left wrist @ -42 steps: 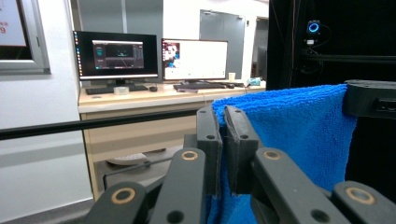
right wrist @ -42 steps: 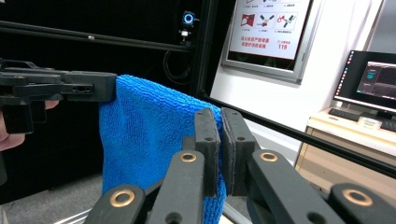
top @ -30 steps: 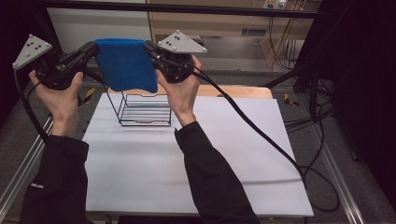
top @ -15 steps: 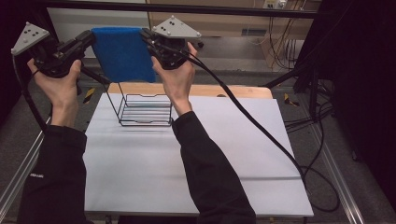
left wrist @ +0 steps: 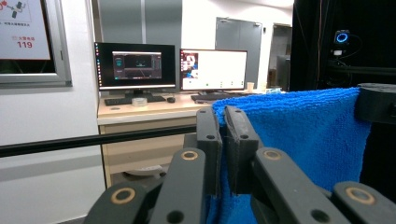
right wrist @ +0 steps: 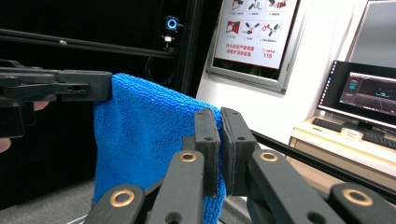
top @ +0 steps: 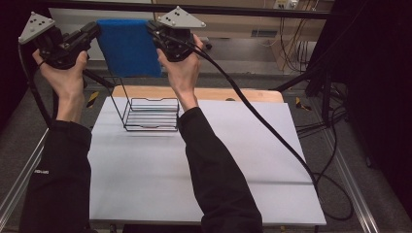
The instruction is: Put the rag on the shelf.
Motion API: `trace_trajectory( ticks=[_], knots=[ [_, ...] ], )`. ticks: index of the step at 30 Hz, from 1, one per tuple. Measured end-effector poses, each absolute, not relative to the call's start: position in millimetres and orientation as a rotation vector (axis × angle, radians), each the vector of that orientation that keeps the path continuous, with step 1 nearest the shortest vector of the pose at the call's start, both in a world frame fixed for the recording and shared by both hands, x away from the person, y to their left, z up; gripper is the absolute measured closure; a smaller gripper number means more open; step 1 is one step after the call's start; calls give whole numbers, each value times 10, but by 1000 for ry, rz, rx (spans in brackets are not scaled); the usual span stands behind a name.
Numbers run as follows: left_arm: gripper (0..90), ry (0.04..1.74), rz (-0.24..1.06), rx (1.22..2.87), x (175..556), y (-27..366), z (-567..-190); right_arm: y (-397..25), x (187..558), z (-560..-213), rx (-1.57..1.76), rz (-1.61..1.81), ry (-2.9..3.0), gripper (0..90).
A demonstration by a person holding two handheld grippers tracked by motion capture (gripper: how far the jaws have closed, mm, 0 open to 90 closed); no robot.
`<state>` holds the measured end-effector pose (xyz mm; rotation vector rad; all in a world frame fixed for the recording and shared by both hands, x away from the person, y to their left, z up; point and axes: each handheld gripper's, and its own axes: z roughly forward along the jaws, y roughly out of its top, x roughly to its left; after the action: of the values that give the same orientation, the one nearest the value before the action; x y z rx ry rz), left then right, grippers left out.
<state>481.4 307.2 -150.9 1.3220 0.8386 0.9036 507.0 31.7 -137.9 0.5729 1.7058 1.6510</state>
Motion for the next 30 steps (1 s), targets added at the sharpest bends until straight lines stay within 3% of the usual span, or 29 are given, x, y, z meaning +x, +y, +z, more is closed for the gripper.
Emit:
trace_trajectory(
  ticks=[13,30],
  knots=[
    [852,857,897,1327,5033,3098,-1643,356,5329,-1479,569,1591,1746,866],
    [852,848,851,1434,4978,3179,-2013,357,5288,-1781,630,1568,1860,865]
  ],
)
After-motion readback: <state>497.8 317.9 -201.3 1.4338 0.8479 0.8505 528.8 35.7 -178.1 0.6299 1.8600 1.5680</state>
